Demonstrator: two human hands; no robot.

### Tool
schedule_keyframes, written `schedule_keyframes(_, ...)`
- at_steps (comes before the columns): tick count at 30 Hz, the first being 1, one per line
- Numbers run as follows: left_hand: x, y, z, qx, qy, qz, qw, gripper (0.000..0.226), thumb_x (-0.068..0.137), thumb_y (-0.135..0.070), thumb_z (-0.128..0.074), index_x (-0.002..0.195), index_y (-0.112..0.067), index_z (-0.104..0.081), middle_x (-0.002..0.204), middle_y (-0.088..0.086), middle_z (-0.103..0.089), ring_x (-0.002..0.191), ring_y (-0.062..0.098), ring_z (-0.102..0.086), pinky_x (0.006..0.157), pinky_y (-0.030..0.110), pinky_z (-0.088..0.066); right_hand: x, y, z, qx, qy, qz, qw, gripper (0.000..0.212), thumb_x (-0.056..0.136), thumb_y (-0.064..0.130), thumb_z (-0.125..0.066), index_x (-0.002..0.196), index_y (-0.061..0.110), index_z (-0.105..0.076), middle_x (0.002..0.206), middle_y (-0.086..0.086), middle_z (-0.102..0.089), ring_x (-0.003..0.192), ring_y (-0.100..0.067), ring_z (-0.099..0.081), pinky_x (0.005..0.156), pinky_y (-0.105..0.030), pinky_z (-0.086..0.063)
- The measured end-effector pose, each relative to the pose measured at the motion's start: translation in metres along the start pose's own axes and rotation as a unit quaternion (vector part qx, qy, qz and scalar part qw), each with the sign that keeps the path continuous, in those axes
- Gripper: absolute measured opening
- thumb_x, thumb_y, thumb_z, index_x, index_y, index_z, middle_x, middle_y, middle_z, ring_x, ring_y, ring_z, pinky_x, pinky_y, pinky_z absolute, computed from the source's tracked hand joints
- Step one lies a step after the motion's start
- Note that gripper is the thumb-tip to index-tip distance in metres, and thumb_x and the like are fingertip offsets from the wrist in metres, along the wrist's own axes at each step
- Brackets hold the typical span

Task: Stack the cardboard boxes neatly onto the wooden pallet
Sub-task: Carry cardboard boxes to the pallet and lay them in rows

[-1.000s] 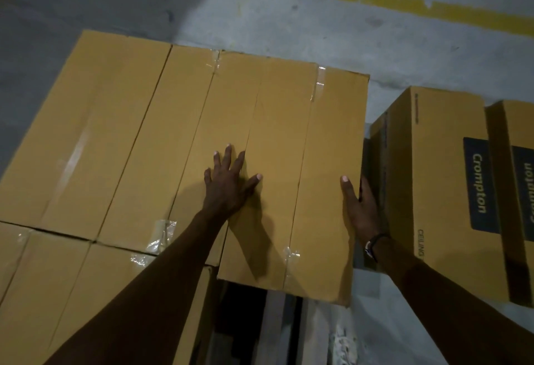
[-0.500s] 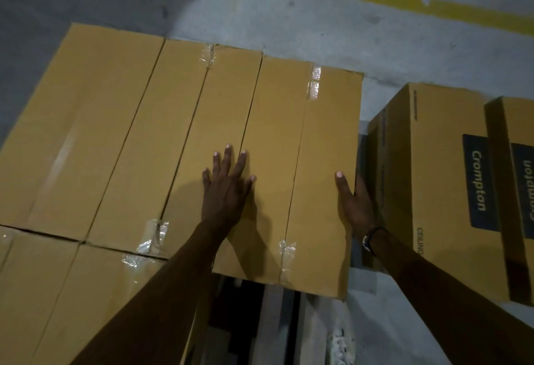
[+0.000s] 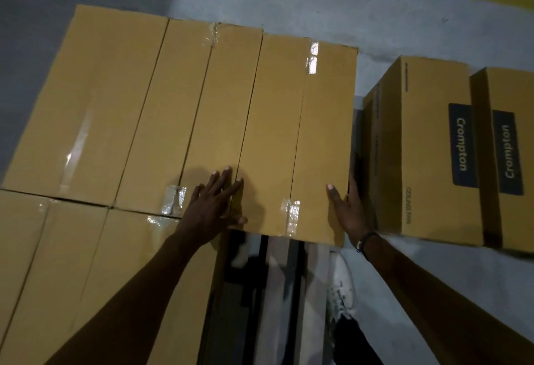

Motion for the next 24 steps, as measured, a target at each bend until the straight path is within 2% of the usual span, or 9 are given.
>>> schedule_keyframes(3,-0.019,0.004,-0.009,-0.010,0.012,-0.022,1.000,0.118,0.069,-0.086,-0.056,0.164,-0.039,-0.005,0.173,-0.004,0.020,0.160,0.027,0.015,0.125,0.058,-0.007,-0.015,-0.012,-0.005,0.001,-0.007,-0.009,1.000,0.078,0.100,0.053,-0.060,0.165,0.041,-0.018,0.162,0.005,-0.041,0.148,-0.022,-0.040,0.124,-0.053,-0.032)
schedule_keyframes(6,-0.025,0.003,-0.015,0.003,-0.001,-0.017,1.000,0.118,0.078,-0.056,-0.082,0.164,-0.038,-0.003,0.173,-0.004,0.019,0.160,0.027,0.014,0.127,0.061,-0.010,-0.022,-0.017,-0.008,0.000,-0.023,-0.007,1.000,0.079,0.099,0.058,-0.059,0.164,0.045,-0.016,0.164,0.006,-0.040,0.148,-0.022,-0.040,0.124,-0.056,-0.031)
schedule_keyframes(9,-0.024,0.000,-0.014,0.010,-0.018,-0.003,1.000,0.106,0.087,-0.041,-0.080,0.162,-0.039,-0.006,0.173,-0.003,0.014,0.160,0.027,0.009,0.127,0.061,-0.014,-0.020,-0.019,-0.010,-0.006,-0.023,-0.003,1.000,0.078,0.100,0.059,-0.057,0.164,0.045,-0.014,0.164,0.005,-0.040,0.149,-0.025,-0.039,0.124,-0.058,-0.031)
schedule_keyframes(14,-0.025,-0.001,-0.011,0.020,-0.037,-0.009,0.999,0.100,0.088,-0.038,-0.080,0.164,-0.033,-0.016,0.173,0.000,0.004,0.160,0.029,0.000,0.126,0.058,-0.018,-0.019,-0.020,-0.009,0.004,-0.019,0.024,1.000,0.093,0.089,0.073,-0.057,0.165,0.042,-0.014,0.165,0.005,-0.039,0.150,-0.022,-0.038,0.124,-0.057,-0.031)
schedule_keyframes(18,-0.024,-0.004,-0.008,0.036,-0.036,0.001,0.999,0.099,0.088,-0.039,-0.080,0.165,-0.032,-0.018,0.174,0.000,0.002,0.161,0.029,-0.002,0.126,0.057,-0.021,-0.021,-0.015,-0.010,-0.006,-0.017,0.041,0.999,0.093,0.090,0.072,-0.055,0.166,0.039,-0.012,0.166,0.004,-0.037,0.151,-0.022,-0.037,0.125,-0.055,-0.031)
schedule_keyframes(22,-0.024,-0.006,-0.007,0.044,-0.047,0.003,0.998,0.099,0.087,-0.037,-0.081,0.165,-0.031,-0.019,0.173,0.003,-0.003,0.160,0.032,-0.008,0.124,0.059,-0.025,-0.020,-0.011,-0.010,-0.018,-0.018,0.046,0.999,0.081,0.103,0.057,-0.053,0.167,0.034,-0.009,0.169,0.001,-0.031,0.154,-0.024,-0.032,0.126,-0.056,-0.028)
schedule_keyframes(24,-0.024,-0.007,-0.007,0.049,-0.049,0.006,0.998,0.099,0.088,-0.036,-0.081,0.165,-0.031,-0.019,0.174,0.004,-0.004,0.160,0.032,-0.009,0.124,0.058,-0.027,-0.018,-0.011,-0.010,-0.020,-0.014,0.041,0.999,0.083,0.101,0.060,-0.053,0.167,0.036,-0.008,0.170,0.002,-0.029,0.155,-0.024,-0.030,0.126,-0.055,-0.028)
Point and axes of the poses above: each hand's wrist, its own x-axis towards the middle knuckle, its own z-axis out of the back of the hand, y = z × x, the point moved 6 cm from there along x, towards the middle knuckle
